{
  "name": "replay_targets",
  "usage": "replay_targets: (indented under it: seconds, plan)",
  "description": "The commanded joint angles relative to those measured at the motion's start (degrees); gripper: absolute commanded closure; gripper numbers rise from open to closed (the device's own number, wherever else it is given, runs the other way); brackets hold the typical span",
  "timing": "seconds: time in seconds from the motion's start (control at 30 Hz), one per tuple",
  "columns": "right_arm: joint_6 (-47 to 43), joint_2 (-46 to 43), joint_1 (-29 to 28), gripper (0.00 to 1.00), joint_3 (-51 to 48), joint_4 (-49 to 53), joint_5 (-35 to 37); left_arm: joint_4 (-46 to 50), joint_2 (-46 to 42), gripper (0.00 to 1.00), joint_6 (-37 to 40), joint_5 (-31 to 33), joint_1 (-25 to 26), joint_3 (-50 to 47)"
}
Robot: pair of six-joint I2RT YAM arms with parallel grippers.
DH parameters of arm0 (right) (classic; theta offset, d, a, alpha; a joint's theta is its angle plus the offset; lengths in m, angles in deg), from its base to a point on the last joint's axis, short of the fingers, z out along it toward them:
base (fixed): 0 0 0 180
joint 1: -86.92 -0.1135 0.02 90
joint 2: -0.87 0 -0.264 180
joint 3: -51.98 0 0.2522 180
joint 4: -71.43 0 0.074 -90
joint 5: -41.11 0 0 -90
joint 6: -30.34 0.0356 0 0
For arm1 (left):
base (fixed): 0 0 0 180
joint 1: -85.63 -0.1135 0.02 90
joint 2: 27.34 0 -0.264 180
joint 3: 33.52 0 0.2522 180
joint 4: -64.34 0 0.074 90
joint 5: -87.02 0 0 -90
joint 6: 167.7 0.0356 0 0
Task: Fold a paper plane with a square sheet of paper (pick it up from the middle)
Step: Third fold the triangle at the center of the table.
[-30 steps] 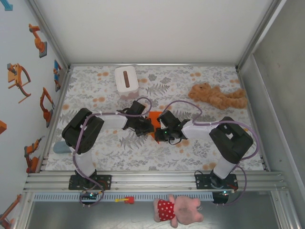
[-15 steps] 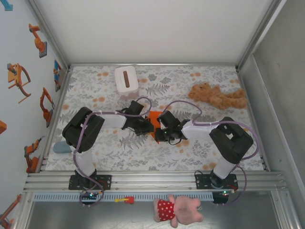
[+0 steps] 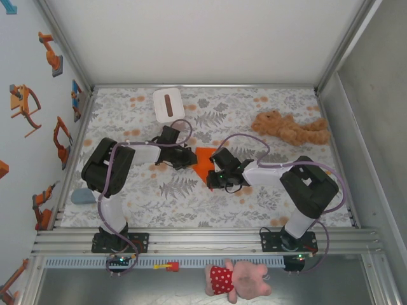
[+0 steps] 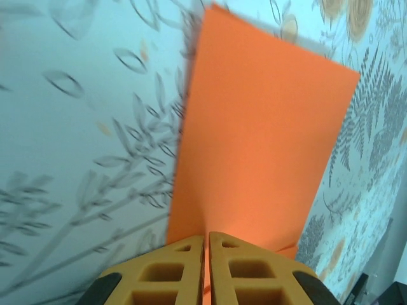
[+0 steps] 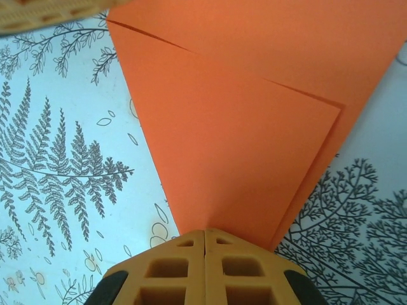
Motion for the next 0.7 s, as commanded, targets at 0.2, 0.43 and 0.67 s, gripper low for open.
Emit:
replay_targets:
  seconds: [0.2,0.43,0.67]
  plan:
    - [1.6,0.0,0.2,1.00,-0.6,10.8,3.3,4.4,-8.3,0.89,0.9,7.6,-3.4,0.7]
    - [5.8,-5.8,0.8,1.00,1.5,0.1,0.8,2.0,-15.8,0.81,-4.9,8.7,-1.0,-6.1]
    - [6.5,-6.2,1.2,1.00,1.8,-2.2,-0.4,2.3,-18.4,0.67,-9.1,10.3,1.4,-9.0]
